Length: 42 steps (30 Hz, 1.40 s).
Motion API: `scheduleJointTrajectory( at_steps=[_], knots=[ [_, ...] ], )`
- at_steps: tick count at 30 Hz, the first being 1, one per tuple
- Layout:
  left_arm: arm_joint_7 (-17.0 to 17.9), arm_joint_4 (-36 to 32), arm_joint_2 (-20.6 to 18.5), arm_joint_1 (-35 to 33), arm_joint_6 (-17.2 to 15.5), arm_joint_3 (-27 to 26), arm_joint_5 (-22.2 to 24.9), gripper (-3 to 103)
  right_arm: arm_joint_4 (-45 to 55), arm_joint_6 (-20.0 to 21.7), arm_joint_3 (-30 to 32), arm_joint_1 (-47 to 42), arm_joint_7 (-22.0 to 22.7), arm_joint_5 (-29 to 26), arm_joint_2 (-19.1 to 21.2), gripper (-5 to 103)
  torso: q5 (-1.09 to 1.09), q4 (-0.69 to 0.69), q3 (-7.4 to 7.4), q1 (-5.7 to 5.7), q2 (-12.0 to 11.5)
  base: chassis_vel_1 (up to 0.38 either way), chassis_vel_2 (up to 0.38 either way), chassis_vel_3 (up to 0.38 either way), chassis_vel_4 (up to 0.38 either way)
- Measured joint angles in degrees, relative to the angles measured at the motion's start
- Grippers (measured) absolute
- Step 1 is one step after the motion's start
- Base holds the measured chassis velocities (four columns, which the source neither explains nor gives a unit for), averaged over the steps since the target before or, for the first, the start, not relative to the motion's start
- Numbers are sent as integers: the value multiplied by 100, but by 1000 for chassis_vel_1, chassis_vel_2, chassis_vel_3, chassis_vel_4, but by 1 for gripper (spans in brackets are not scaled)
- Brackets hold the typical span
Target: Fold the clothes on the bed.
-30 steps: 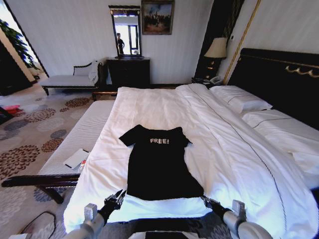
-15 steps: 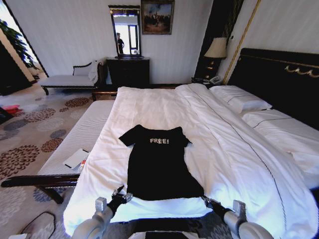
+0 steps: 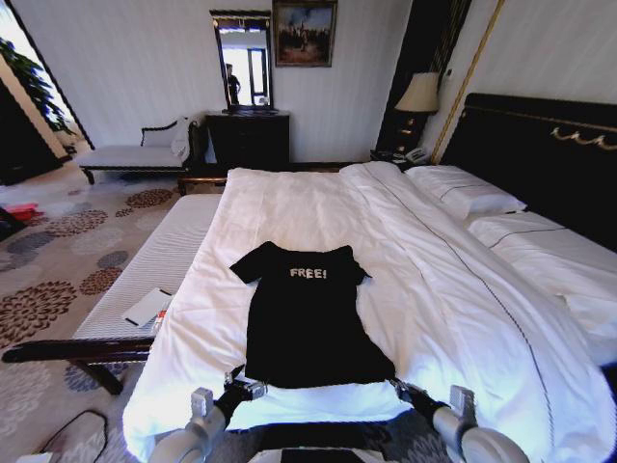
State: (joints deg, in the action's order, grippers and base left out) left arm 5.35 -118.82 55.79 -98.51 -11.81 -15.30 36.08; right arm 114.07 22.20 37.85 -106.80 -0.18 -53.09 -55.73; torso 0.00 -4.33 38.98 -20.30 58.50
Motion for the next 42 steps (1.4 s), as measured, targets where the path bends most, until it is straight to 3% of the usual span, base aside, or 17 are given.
scheduleJointTrajectory(
  at_steps=[2, 5, 7, 13, 15, 17, 19, 23, 24, 26, 30, 42],
  knots=[
    [-4, 28, 6, 9, 0, 21, -16, 97, 12, 0, -1, 6, 0, -2, 0, 0, 0, 0, 0, 0, 0, 0, 0, 0, 0],
    [-18, 60, 28, 27, 1, 63, -53, 82, 52, 1, -10, 23, 8, -8, -2, 0, 0, 1, 0, 0, 0, 0, 0, 0, 0],
    [-19, 59, 30, 27, 1, 68, -59, 82, 54, 1, -11, 23, 8, -8, -2, 0, 0, 0, 0, 0, 0, 0, 0, 0, 0],
    [-46, -21, 34, -74, 27, 32, -73, 54, 44, 1, -13, 18, 9, 2, -7, 0, -1, 0, 0, 0, 0, 0, 0, 0, 0],
    [-48, -36, 29, -95, 29, 21, -73, 54, 44, 1, -13, 18, 9, 2, -8, 0, 0, 0, 0, 0, 0, 0, 0, 0, 0],
    [-49, -131, 4, -235, 36, -71, -63, 38, 46, 1, -13, 22, 14, 0, 3, 0, 0, 0, 0, 0, 0, 0, 0, 0, 0],
    [-49, -164, -3, -288, 36, -112, -51, 38, 50, 1, -14, 27, 18, -4, 11, 0, 0, 0, 0, 0, 0, 0, 0, 0, 0],
    [-57, -261, -12, -454, 37, -251, 28, 16, 75, 4, -29, 53, 30, -17, 40, 0, 0, 0, 0, 0, 0, 0, 0, 0, 0],
    [-57, -261, -12, -454, 37, -251, 28, 16, 75, 4, -29, 53, 30, -17, 40, 0, 0, 0, 0, 0, 0, 0, 0, 0, 0],
    [-55, -315, 7, -544, 36, -317, 52, 6, 117, 9, -38, 58, 36, -20, 45, 0, 0, 0, 0, 0, 0, 0, 0, 0, 0],
    [-51, -407, 35, -679, 32, -395, 74, 2, 178, 14, -34, 27, 39, -21, 49, 0, 0, 1, 0, 0, 0, 0, 0, 0, 0],
    [-34, -713, 113, -1099, 20, -743, 160, 2, 431, 18, 44, -346, 6, 207, 35, 0, -1, 0, 0, 0, 0, 0, 0, 0, 0]
  ],
)
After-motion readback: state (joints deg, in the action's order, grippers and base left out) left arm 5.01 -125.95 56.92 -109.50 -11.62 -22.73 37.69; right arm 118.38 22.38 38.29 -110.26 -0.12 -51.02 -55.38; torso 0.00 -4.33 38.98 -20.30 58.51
